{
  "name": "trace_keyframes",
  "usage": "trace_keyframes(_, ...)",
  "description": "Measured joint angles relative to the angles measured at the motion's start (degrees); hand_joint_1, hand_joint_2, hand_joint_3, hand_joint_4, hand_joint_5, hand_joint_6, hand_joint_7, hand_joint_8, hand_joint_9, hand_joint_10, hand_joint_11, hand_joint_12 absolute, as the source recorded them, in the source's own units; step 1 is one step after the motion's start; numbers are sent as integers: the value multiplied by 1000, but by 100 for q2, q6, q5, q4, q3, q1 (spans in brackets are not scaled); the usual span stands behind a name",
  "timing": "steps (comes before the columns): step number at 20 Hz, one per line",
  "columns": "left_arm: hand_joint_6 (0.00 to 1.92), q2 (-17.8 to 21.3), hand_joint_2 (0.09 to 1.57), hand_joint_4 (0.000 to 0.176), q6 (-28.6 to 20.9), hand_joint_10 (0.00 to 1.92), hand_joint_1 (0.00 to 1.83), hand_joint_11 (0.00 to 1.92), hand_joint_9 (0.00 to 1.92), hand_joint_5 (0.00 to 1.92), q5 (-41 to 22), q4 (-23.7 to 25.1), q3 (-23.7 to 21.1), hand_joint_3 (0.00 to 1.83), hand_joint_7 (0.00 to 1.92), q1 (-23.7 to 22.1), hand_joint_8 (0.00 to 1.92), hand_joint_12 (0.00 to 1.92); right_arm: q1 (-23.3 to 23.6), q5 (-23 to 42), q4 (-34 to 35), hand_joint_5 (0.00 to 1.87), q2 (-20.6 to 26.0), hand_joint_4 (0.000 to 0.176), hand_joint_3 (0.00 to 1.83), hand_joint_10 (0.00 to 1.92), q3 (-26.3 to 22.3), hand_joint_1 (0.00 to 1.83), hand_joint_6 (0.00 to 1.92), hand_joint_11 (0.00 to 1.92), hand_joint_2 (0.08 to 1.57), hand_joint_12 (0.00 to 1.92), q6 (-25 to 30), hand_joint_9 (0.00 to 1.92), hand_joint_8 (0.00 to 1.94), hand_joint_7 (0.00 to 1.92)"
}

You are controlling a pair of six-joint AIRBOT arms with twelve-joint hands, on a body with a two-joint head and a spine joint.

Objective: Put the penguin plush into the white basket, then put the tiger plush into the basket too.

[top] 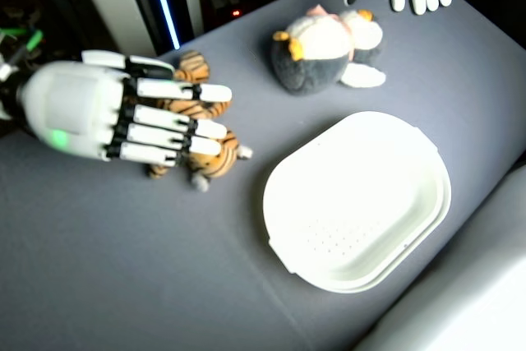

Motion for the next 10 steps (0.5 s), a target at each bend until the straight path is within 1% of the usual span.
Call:
trace_keyframes(1,1,0,886,60,0,30,755,0,192,395,2,-11,0,6,189,0,1,660,-2,-22,2,403,0,0,2,0,0,737,0,371,1255,177,0,399,0,380)
trace_keyframes(2,1,0,884,62,2,26,740,0,214,392,0,-17,0,3,195,0,2,735,-2,-15,0,406,0,0,0,2,0,762,1,379,1254,172,0,404,1,384)
trace_keyframes(3,0,0,859,69,0,29,754,0,234,379,13,0,0,0,195,0,1,746,0,-15,-2,403,0,2,0,0,0,766,0,363,1255,160,0,392,0,380)
trace_keyframes(4,0,0,829,89,0,28,771,0,240,359,72,44,7,0,182,-20,0,747,0,-20,0,406,-4,3,2,0,0,749,1,357,1259,152,0,390,1,382)
trace_keyframes(5,0,-2,807,136,-2,13,710,0,224,273,284,149,57,0,136,-105,0,769,0,-20,-2,404,-11,7,3,0,2,749,0,350,1261,146,0,384,0,377)
trace_keyframes(6,2,-17,779,168,9,11,674,0,233,197,433,208,103,0,125,-186,1,853,0,-20,-7,393,-15,10,4,1,0,737,0,366,1266,147,0,386,0,371)
trace_keyframes(7,0,-79,752,174,0,6,695,0,234,133,542,238,157,0,109,-284,1,852,0,-22,-22,389,-15,6,4,0,2,738,0,361,1269,142,0,381,0,367)
trace_keyframes(8,0,-146,723,176,-2,0,726,0,210,46,739,291,221,0,61,-391,0,852,0,-22,-35,387,-15,11,3,2,2,734,0,370,1267,143,0,385,1,370)
trace_keyframes(9,0,-177,706,176,0,1,753,0,184,8,929,378,271,0,15,-479,0,797,0,-17,-39,387,-15,8,4,4,7,733,0,376,1271,144,2,391,2,372)
trace_keyframes(10,0,-219,695,176,-4,5,774,0,191,1,1130,472,330,0,14,-555,3,786,-2,-31,-35,394,-15,4,2,6,17,745,2,390,1268,143,0,403,5,384)
